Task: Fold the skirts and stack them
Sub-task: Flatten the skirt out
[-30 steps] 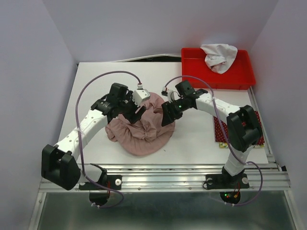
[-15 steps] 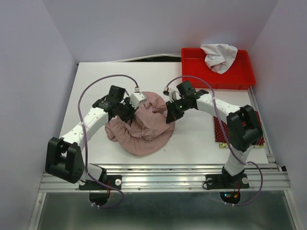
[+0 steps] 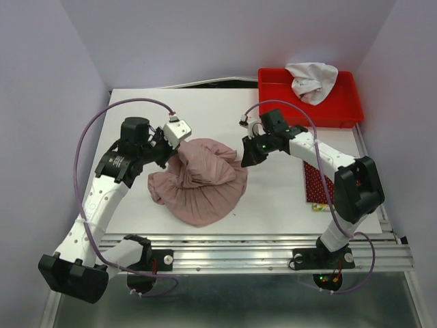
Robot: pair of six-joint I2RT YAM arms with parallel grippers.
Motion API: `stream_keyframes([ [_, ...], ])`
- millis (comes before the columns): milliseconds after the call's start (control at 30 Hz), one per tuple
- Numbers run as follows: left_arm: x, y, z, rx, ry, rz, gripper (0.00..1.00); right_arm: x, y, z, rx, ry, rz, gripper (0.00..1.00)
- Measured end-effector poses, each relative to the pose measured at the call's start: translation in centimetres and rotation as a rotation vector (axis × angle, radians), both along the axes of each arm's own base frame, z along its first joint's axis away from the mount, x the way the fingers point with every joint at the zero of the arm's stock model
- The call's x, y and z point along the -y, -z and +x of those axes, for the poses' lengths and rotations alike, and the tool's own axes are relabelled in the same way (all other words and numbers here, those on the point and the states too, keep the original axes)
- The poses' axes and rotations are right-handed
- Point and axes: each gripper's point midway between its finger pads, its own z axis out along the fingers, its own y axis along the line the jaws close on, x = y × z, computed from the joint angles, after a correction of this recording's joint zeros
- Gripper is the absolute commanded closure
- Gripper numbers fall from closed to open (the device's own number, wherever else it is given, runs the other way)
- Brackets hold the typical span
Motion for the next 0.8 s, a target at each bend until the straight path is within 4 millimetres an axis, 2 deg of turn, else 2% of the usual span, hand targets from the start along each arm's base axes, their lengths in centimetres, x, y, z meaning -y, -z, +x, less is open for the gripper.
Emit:
stream_keyframes([
  [33, -0.1, 0.2, -0.2, -0.001, 0.003, 0.005, 1.00, 0.1, -0.1, 0.1, 0.004, 0.002, 0.002, 0.80],
  [67, -0.2, 0.5, -0.5, -0.006, 0.004, 0.009, 1.00, 0.1, -0.2, 0.1, 0.009, -0.002, 0.003, 0.67],
  [100, -0.4, 1.1, -0.9, -0.020, 0.003, 0.015, 1.00, 0.1, -0.2, 0.1, 0.008, -0.003, 0.005, 0.53],
  [133, -0.6, 1.8, -1.3, -0.036, -0.001, 0.023, 1.00, 0.0, -0.3, 0.1, 0.008, -0.005, 0.007, 0.33],
  [200, -1.0, 3.1, -2.2, -0.079, -0.001, 0.041, 1.00, -0.1, -0.5, 0.0, 0.010, -0.018, 0.017, 0.22],
  [367, -1.2, 3.6, -4.4, -0.068, 0.088, 0.071, 1.00, -1.2, -2.2, 0.3, 0.027, -0.057, 0.077, 0.21],
  [433, -1.4, 4.2, -6.5, -0.039, 0.178, 0.108, 1.00, -1.9, -2.7, 0.6, 0.025, -0.073, 0.101, 0.23],
  [500, -1.6, 5.6, -8.2, -0.029, 0.255, 0.156, 1.00, -2.8, -3.1, 1.1, 0.022, -0.086, 0.126, 0.23],
  [567, -2.1, 8.0, -10.1, -0.034, 0.343, 0.226, 0.98, -3.9, -3.0, 1.4, 0.007, -0.107, 0.149, 0.22],
  [700, -3.3, 12.1, -12.5, -0.081, 0.457, 0.347, 0.84, -6.5, -2.1, 0.8, -0.047, -0.162, 0.176, 0.23],
  [733, -3.5, 12.5, -12.7, -0.083, 0.477, 0.369, 0.74, -7.6, -1.7, 0.2, -0.063, -0.193, 0.181, 0.26],
  [767, -3.7, 12.9, -12.7, -0.084, 0.497, 0.396, 0.69, -8.5, -1.5, -0.3, -0.073, -0.216, 0.184, 0.29],
  [800, -3.9, 13.1, -12.7, -0.079, 0.509, 0.416, 0.66, -9.4, -1.2, -1.0, -0.079, -0.248, 0.187, 0.37],
])
